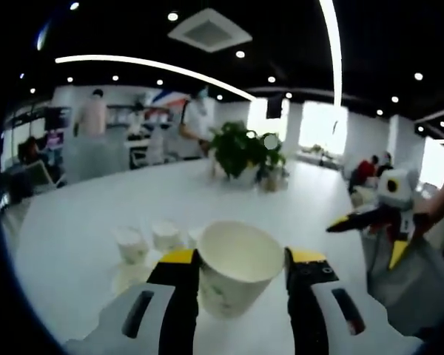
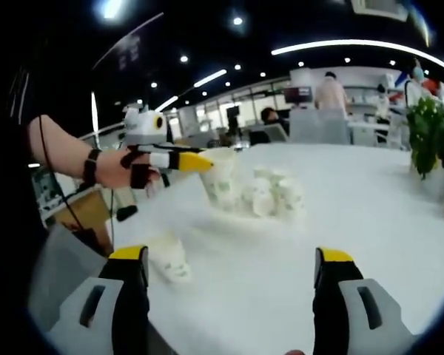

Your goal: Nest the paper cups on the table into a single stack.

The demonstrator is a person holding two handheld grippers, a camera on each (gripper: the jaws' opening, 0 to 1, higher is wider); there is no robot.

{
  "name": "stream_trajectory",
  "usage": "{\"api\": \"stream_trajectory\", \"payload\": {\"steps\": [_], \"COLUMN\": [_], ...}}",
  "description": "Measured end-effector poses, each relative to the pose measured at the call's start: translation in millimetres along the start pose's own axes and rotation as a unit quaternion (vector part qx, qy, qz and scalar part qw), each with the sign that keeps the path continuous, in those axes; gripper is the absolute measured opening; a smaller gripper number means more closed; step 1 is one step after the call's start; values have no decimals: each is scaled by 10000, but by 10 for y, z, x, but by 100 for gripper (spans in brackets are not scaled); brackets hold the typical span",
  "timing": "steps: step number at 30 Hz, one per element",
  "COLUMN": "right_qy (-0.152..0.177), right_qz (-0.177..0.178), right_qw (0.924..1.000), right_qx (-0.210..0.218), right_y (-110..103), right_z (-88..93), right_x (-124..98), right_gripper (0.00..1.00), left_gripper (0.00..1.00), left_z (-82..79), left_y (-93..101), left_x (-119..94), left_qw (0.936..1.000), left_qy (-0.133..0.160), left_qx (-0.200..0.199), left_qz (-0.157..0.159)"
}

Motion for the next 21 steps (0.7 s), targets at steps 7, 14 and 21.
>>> {"api": "stream_trajectory", "payload": {"steps": [7,14,21], "right_qy": [40,65,66], "right_qz": [59,166,207], "right_qw": [10000,9998,9998], "right_qx": [-12,15,-20], "right_y": [28,82,110], "right_z": [-20,-49,-70], "right_x": [-20,-46,-28], "right_gripper": [90,90,90], "left_gripper": [44,43,43], "left_z": [-87,-124,-165], "left_y": [181,232,261], "left_x": [2,-47,-125], "left_qw": [9997,9996,9992], "left_qy": [17,103,191], "left_qx": [211,160,103], "left_qz": [139,216,349]}}
Point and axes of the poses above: the point that each gripper's makers call its tool centre point, and the gripper's own axes: x roughly forward along the fingers, y roughly to its right, z roughly out of its underside, the point moved 3 cm from there along -x, roughly backward along the fingers, and after that the axes turned 13 degrees about z, right-handed, at the moved point
